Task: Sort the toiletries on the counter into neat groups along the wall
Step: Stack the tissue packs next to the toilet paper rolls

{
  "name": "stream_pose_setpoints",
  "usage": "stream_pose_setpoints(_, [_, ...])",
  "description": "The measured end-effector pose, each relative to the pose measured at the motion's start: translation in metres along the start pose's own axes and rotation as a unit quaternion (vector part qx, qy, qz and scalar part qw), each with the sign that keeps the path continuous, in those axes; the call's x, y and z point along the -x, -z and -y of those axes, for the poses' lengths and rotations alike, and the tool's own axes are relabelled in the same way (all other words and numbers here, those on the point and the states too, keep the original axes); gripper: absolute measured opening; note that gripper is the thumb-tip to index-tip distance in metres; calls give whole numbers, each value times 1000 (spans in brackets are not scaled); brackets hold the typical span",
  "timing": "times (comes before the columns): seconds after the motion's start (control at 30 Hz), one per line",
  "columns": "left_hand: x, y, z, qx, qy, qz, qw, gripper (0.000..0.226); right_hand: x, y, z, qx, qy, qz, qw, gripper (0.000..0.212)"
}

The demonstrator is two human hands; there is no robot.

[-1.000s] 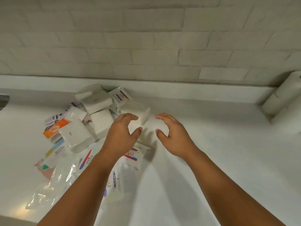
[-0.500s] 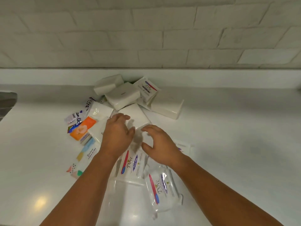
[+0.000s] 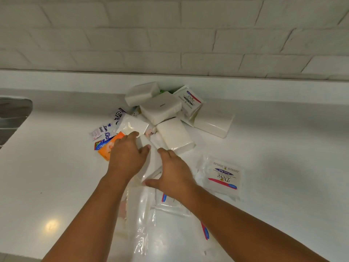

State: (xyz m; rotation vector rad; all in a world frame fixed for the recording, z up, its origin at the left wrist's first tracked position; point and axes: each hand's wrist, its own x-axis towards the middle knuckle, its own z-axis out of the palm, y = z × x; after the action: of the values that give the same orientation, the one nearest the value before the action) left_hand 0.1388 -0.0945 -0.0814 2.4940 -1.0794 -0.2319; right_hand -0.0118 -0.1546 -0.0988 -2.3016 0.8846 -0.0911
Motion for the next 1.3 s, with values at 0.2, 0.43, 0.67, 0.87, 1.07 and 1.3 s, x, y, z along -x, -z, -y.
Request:
stream_pose_setpoints(0.2, [-3,26,-11,-1,-20,-11,1000,41,13,9,17,-57,-9,-34,998,112])
stream_pose_setpoints(0.43, [7,52,-54,179,-12,-2,984,27,42,46,5,-202,-21,-127,971,98])
stream_pose_setpoints(0.67, [19,16,-115,420,34,10,907,24,75,80,-44,-411,-64,-171,893,85])
stream_pose_setpoints(0.87, [42,-34,-179,485,39,72,870,27,117,118,-107,-487,-120,-258,826,64])
stream_pose_setpoints(1.07, [76,-88,-245,375,-108,189,901,25,163,155,-185,-429,-157,-317,832,32])
stream_pose_setpoints(1.3, [102,-156,-310,307,-160,224,911,38,202,188,-272,-322,-148,-253,900,48])
